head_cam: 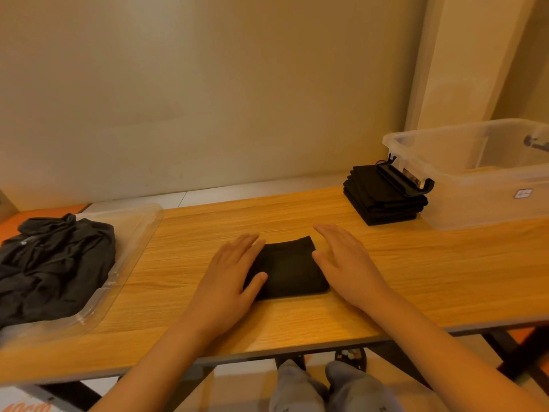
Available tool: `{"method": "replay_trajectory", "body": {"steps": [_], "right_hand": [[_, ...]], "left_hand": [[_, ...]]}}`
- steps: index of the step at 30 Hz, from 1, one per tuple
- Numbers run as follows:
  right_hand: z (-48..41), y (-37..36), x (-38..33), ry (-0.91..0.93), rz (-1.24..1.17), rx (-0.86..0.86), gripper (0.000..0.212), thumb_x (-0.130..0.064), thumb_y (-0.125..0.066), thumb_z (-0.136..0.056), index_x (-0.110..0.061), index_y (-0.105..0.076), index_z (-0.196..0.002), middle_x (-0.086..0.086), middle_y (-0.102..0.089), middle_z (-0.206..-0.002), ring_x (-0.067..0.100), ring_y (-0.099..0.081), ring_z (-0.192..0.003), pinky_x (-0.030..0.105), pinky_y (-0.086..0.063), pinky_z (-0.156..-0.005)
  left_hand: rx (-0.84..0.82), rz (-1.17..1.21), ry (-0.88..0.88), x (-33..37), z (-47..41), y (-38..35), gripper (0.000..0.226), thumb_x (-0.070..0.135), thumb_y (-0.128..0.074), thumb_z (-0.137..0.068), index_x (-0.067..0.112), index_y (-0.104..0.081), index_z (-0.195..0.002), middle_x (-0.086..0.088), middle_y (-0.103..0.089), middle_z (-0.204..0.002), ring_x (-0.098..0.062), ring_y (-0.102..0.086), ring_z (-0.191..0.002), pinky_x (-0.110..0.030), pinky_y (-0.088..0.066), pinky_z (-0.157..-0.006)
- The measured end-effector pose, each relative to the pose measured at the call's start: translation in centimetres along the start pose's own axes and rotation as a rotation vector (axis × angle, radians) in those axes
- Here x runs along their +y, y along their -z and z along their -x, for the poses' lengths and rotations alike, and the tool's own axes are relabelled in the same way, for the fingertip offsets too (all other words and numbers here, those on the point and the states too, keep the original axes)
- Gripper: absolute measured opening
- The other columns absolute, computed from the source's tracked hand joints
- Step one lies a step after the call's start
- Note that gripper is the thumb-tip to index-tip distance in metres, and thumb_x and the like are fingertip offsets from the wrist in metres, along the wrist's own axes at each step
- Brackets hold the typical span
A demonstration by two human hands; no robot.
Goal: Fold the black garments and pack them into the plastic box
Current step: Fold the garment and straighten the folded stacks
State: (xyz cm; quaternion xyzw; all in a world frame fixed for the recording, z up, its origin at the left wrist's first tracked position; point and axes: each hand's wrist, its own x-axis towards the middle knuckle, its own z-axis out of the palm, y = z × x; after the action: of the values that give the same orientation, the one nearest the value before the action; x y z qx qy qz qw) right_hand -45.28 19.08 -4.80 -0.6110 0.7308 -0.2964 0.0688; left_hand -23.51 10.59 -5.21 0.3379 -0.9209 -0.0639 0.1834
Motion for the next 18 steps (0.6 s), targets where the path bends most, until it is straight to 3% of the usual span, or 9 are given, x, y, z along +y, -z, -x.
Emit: {"method": "replay_trajectory", "body": {"steps": [2, 4, 7, 10, 12, 15, 18], "right_hand": [[0.8, 0.1, -0.9, 0.239, 0.125, -0.008, 0.056, -0.04, -0.041, -0.099, -0.031, -0.02, -0.15, -0.014, -0.013, -0.158, 0.0, 0.0, -0.143, 0.023, 0.007, -0.115], [1.5, -0.7, -1.6, 0.38, 0.255, -0.134, 0.058, -0.051, -0.03, -0.098, -0.03, -0.019, -0.151, -0.013, -0.01, -0.159, 0.001, 0.003, -0.145, 0.024, 0.012, -0.113], [2.7, -2.0, -2.0, 0.288, 0.317, -0.283, 0.087, -0.073, -0.001, -0.077, -0.03, -0.009, -0.153, -0.01, -0.003, -0.161, 0.006, 0.006, -0.146, 0.027, 0.01, -0.112], [4.4, -2.2, -2.7, 0.224, 0.295, -0.292, 0.093, -0.074, -0.001, -0.072, -0.03, -0.006, -0.153, -0.009, 0.001, -0.161, 0.009, 0.007, -0.147, 0.028, 0.008, -0.112], [6.0, -2.4, -3.7, 0.211, 0.288, -0.217, 0.093, -0.075, 0.0, -0.074, -0.027, -0.017, -0.153, -0.005, -0.011, -0.16, 0.013, -0.005, -0.148, 0.033, 0.002, -0.113], [8.0, -3.9, -4.9, 0.12, 0.329, -0.213, 0.079, -0.068, -0.01, -0.091, -0.02, -0.061, -0.129, 0.005, -0.059, -0.133, 0.022, -0.054, -0.125, 0.041, -0.031, -0.11], [8.9, -5.1, -5.5, 0.096, 0.347, -0.208, 0.076, -0.065, -0.028, -0.082, -0.013, -0.065, -0.124, 0.013, -0.063, -0.126, 0.028, -0.059, -0.118, 0.045, -0.022, -0.108]], "left_hand": [[-0.023, -0.056, -0.031, 1.9, 0.7, -0.2, 0.071, 0.066, -0.011, -0.086, 0.037, -0.006, -0.151, 0.023, 0.003, -0.154, 0.01, 0.014, -0.14, -0.016, 0.013, -0.113], [-0.09, -0.107, 0.022, 2.3, 1.2, -1.1, 0.088, 0.08, 0.001, -0.077, 0.033, 0.002, -0.152, 0.019, 0.012, -0.153, 0.004, 0.017, -0.142, -0.017, 0.016, -0.112], [-0.193, -0.134, 0.087, 1.3, 1.6, -2.0, 0.112, 0.09, 0.017, -0.058, 0.032, 0.004, -0.152, 0.013, 0.012, -0.156, -0.004, 0.013, -0.145, -0.023, 0.013, -0.113], [-0.213, -0.122, 0.046, 1.1, 2.6, -1.9, 0.11, 0.091, 0.014, -0.06, 0.033, -0.002, -0.152, 0.016, 0.009, -0.156, -0.002, 0.01, -0.144, -0.023, 0.011, -0.115], [-0.204, -0.095, -0.009, 0.9, 3.4, -1.5, 0.097, 0.088, 0.006, -0.069, 0.036, -0.008, -0.151, 0.02, 0.005, -0.154, 0.002, 0.009, -0.144, -0.02, 0.01, -0.115], [-0.211, -0.016, -0.065, 0.0, 3.8, -0.6, 0.069, 0.073, 0.0, -0.086, 0.044, -0.019, -0.145, 0.027, -0.006, -0.154, 0.011, 0.006, -0.142, -0.019, 0.009, -0.116], [-0.22, -0.013, -0.097, -0.8, 3.4, -0.2, 0.058, 0.06, -0.002, -0.091, 0.046, -0.025, -0.143, 0.029, -0.01, -0.154, 0.012, 0.006, -0.141, -0.023, 0.01, -0.117]]}}
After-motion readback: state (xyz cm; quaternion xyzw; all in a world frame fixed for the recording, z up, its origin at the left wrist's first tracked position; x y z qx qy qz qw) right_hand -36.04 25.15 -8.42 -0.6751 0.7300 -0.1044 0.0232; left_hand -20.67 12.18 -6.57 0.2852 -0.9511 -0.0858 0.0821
